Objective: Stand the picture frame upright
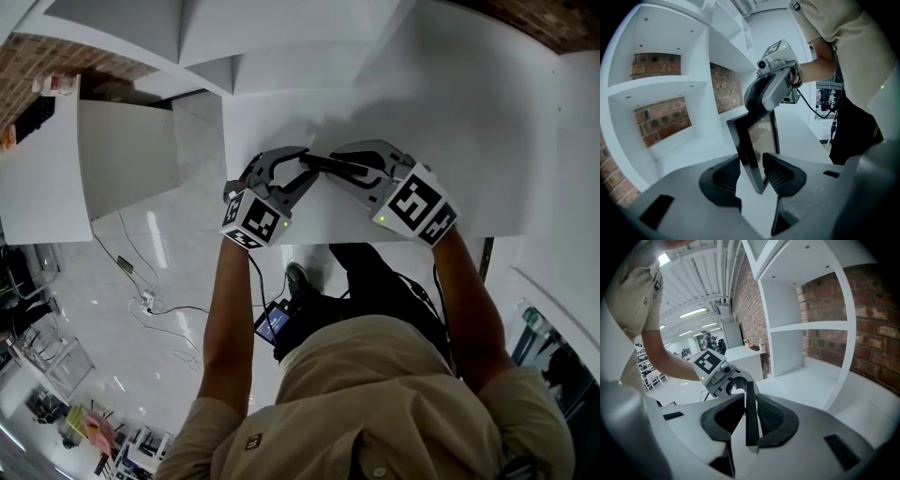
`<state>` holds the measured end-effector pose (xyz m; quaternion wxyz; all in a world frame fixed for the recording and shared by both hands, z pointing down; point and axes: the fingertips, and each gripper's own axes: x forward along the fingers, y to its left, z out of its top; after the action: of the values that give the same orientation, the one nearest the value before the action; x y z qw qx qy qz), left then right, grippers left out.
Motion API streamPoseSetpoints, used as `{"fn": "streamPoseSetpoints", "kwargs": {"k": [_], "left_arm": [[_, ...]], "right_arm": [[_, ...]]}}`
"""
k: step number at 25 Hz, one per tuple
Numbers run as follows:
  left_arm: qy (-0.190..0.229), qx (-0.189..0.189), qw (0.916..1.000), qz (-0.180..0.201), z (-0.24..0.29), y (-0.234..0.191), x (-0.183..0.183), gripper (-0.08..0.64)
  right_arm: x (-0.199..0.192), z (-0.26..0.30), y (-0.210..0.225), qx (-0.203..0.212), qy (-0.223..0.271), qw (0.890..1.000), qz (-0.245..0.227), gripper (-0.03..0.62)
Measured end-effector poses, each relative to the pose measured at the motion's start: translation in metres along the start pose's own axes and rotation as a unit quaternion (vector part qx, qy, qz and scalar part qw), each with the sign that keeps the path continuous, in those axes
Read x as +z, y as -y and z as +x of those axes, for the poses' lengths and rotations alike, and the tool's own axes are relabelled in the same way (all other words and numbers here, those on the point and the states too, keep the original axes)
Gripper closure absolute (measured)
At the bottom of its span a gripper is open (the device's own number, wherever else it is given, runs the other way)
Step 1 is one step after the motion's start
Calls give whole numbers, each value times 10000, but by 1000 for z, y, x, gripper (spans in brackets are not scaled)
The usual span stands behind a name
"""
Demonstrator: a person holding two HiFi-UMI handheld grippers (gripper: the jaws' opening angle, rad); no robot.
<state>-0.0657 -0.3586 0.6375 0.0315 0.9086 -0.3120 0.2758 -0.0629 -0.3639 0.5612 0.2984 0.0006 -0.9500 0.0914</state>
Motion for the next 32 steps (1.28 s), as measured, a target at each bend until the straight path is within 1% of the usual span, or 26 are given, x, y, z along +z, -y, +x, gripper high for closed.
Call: {"fn": "streamPoseSetpoints", "kwargs": {"k": [12, 32], "left_arm": [[-49, 54, 10000, 2, -8, 17, -4, 394], [-116, -15, 9998, 146, -17, 21, -2, 393]], "right_arm": [[-10, -1, -20, -18, -150, 9997, -170, 500], [-9, -4, -26, -62, -192, 9996, -221, 474]]}}
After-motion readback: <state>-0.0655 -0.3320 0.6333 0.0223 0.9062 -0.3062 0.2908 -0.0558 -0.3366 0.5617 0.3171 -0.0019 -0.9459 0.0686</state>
